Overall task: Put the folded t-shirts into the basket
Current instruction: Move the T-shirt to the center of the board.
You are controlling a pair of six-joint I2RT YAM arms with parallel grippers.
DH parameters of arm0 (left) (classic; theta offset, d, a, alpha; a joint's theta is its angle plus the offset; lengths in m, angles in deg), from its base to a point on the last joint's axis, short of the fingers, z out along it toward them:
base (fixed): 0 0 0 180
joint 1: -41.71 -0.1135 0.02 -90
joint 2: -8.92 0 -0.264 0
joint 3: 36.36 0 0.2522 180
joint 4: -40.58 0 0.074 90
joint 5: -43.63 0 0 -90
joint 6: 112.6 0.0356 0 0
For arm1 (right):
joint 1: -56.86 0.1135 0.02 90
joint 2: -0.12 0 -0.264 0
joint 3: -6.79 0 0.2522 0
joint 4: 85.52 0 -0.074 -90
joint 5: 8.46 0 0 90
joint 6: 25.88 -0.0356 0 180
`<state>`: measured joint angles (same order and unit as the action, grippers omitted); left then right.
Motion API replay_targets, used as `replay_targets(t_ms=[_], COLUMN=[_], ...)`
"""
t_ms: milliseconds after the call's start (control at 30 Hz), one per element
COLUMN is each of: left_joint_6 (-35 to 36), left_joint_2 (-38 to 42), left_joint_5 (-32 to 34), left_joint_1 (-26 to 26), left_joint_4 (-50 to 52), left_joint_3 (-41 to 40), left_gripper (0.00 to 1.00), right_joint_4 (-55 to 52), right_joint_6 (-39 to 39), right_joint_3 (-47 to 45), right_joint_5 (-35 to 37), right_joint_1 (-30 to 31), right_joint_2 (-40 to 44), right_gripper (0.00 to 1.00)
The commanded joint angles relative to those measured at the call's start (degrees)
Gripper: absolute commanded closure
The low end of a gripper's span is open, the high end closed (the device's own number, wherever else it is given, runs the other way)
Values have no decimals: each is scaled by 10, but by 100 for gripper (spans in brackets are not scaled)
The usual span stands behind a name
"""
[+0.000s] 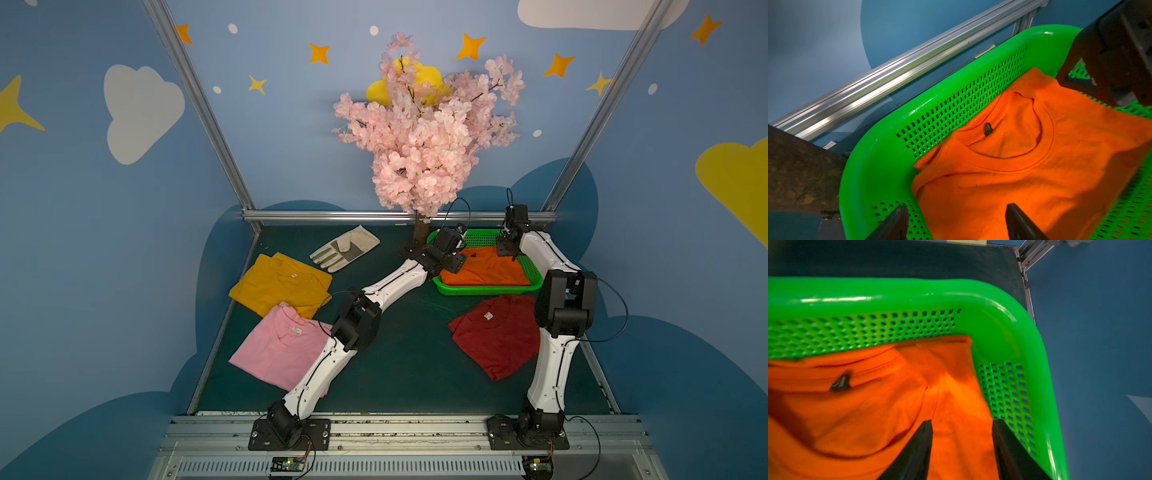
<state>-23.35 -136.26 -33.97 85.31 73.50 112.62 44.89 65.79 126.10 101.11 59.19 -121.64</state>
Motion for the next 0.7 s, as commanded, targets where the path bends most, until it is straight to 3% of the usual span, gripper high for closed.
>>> replay_targets(t_ms=[0,200,400,667], left_joint_6=[-23,-76,-144,-198], left_joint_2=[98,276,436,575], left_joint_5=[-45,-140,-219,-221], left_joint_1=[4,5,-5,-6], left_joint_4=[27,-75,-208,-287], left_joint_3=[-65,-332,-589,-826], left_gripper=[21,21,21,21], right_joint_4=[-48,-51,-14,48], right_joint_6=[-26,-83,-153,-258], right_joint_3=[-45,-215,-402,-607], right_joint_5=[-4,-49,-119,-196], right_joint_1=[13,49,141,228], right_joint_2=[88,242,371,465], right_gripper=[46,38,31,21])
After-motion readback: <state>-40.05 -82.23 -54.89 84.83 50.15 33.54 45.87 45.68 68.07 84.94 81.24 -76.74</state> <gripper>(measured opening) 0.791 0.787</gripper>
